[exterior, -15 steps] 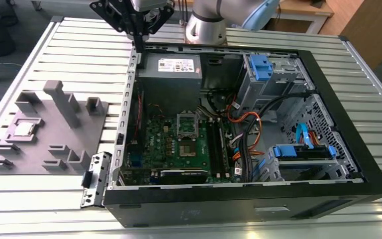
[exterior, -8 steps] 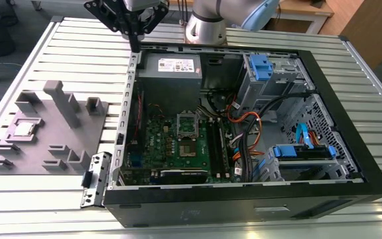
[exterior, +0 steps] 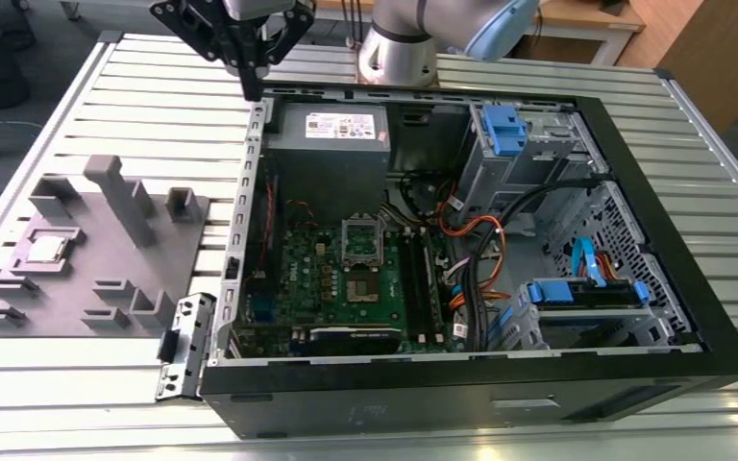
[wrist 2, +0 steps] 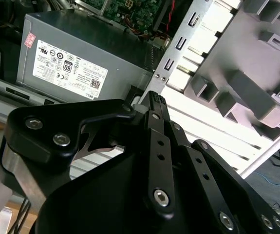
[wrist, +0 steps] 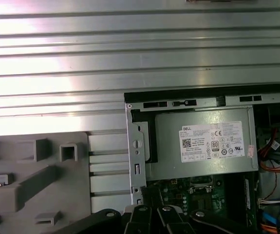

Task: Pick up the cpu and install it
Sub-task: 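Reach for the cpu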

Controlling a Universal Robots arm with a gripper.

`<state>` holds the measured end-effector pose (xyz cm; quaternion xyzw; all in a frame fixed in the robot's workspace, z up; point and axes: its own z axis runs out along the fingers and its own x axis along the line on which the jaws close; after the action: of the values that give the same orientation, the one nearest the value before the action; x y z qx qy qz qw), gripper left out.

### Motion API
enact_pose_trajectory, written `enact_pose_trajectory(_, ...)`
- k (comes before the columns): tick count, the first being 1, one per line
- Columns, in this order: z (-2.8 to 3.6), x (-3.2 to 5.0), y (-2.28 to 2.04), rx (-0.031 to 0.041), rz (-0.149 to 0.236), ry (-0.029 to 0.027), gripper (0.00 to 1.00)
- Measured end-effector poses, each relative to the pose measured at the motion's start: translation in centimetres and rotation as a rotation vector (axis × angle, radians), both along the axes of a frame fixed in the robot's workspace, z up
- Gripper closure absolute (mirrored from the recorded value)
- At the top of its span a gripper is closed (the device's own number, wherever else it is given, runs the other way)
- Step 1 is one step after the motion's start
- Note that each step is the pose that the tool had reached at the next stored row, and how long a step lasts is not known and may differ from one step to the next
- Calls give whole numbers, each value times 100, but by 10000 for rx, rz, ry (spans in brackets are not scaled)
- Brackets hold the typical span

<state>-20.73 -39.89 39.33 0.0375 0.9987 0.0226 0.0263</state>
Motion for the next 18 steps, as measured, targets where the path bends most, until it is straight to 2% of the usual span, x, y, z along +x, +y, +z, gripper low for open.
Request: enact_pose_trajectory(18, 0, -255, 0, 11, 0, -113, 89)
